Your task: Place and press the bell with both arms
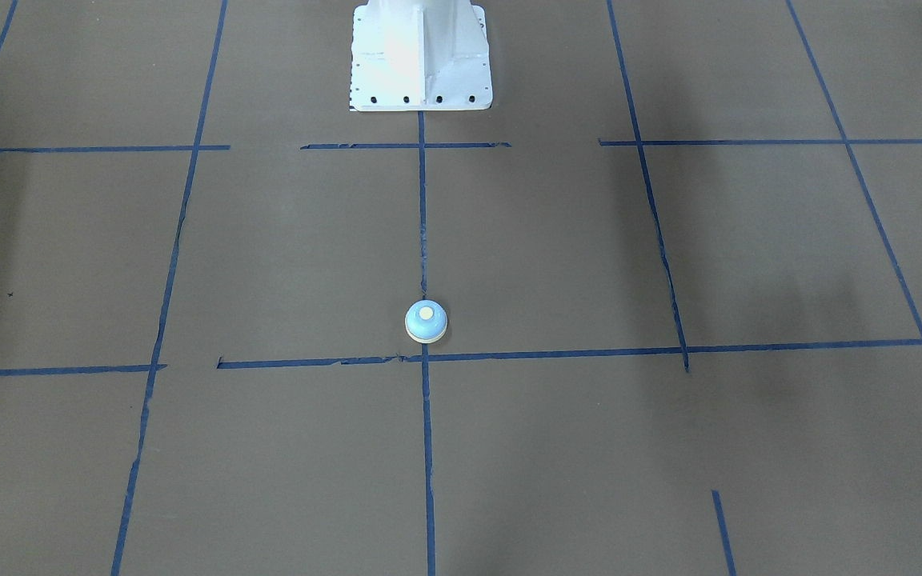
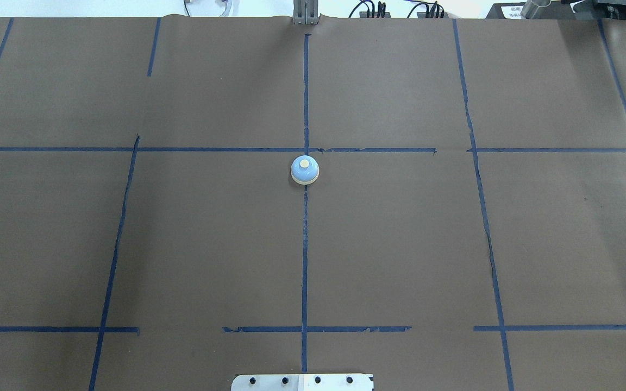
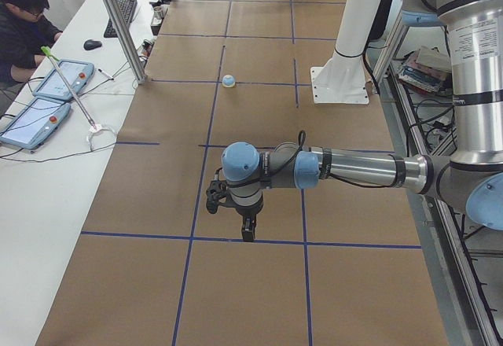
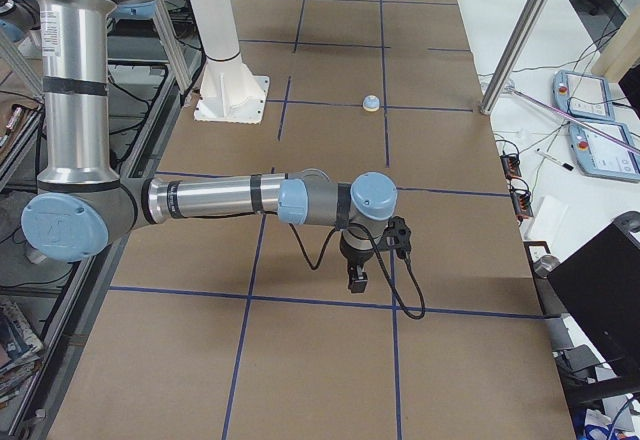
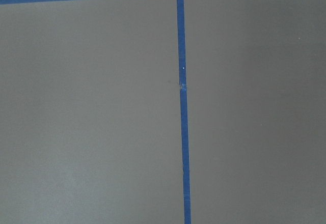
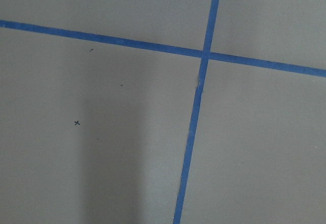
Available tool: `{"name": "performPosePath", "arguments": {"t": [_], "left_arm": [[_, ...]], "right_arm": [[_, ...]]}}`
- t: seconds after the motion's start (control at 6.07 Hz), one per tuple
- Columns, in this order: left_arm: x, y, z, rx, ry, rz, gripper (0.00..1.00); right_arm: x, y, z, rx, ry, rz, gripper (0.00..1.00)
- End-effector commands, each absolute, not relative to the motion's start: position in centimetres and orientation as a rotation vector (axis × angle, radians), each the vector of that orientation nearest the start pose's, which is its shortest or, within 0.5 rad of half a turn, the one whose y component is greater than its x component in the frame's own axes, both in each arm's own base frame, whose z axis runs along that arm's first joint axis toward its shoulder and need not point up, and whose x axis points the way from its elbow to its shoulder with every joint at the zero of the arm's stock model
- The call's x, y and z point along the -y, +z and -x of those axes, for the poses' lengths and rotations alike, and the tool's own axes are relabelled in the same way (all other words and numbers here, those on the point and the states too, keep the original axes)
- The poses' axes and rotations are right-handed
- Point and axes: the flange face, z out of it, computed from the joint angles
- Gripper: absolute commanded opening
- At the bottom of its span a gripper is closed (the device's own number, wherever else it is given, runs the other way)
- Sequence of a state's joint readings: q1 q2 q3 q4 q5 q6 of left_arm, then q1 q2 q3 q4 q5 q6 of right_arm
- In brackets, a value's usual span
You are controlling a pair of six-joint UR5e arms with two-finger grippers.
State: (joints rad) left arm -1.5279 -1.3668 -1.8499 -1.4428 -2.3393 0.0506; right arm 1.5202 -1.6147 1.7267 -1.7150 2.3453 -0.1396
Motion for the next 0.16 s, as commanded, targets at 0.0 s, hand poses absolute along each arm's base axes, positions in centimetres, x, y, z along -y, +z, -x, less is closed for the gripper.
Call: {"name": "performPosePath", "arguments": {"t": [0.0], "left_arm": [[40.32, 62.59, 4.68, -0.769, 0.069, 0.047, 1.0]], "right_arm": [[47.08, 61.83, -3.99, 0.776, -0.168, -0.002, 1.0]]}}
